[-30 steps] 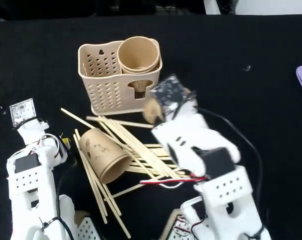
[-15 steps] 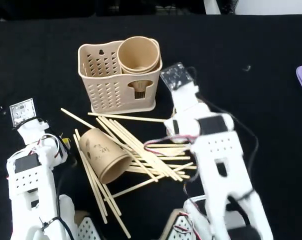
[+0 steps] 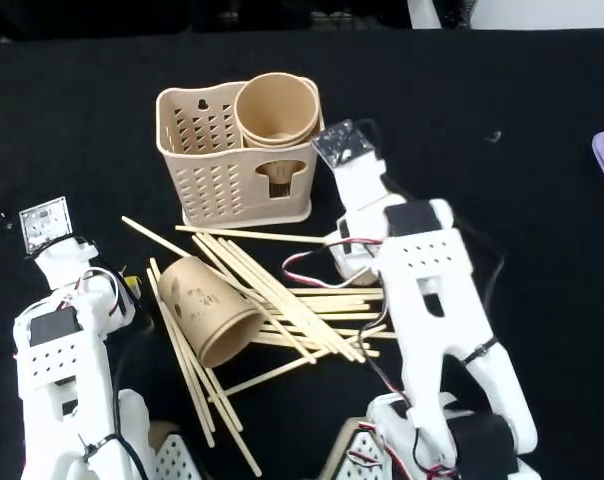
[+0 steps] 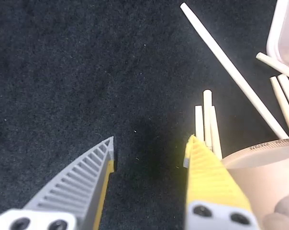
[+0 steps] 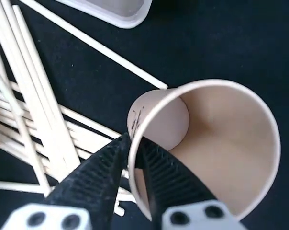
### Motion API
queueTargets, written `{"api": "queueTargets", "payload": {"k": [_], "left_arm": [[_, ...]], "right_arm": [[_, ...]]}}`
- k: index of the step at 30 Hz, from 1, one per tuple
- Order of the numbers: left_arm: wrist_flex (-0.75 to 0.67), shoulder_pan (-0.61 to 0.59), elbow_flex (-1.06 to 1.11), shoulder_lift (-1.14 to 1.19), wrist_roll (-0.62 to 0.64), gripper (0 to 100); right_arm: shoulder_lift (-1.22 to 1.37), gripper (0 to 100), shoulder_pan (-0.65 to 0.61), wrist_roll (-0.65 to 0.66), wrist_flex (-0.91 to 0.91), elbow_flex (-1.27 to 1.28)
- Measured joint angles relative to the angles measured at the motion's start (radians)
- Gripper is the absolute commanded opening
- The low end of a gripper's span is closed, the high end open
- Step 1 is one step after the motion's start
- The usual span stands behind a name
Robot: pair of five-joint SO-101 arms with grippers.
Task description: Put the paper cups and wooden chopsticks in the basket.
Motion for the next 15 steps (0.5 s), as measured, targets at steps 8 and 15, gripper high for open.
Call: {"api": "queueTargets", "payload": {"k": [8, 15], "left_arm": [[0.0, 0.0, 0.0, 0.0, 0.0, 24], [0.0, 0.0, 0.0, 0.0, 0.0, 24]], "right_arm": [[-0.106, 1.1, 0.006, 0.003, 0.23, -0.531], [0.035, 1.1, -0.078, 0.002, 0.235, -1.065]]}}
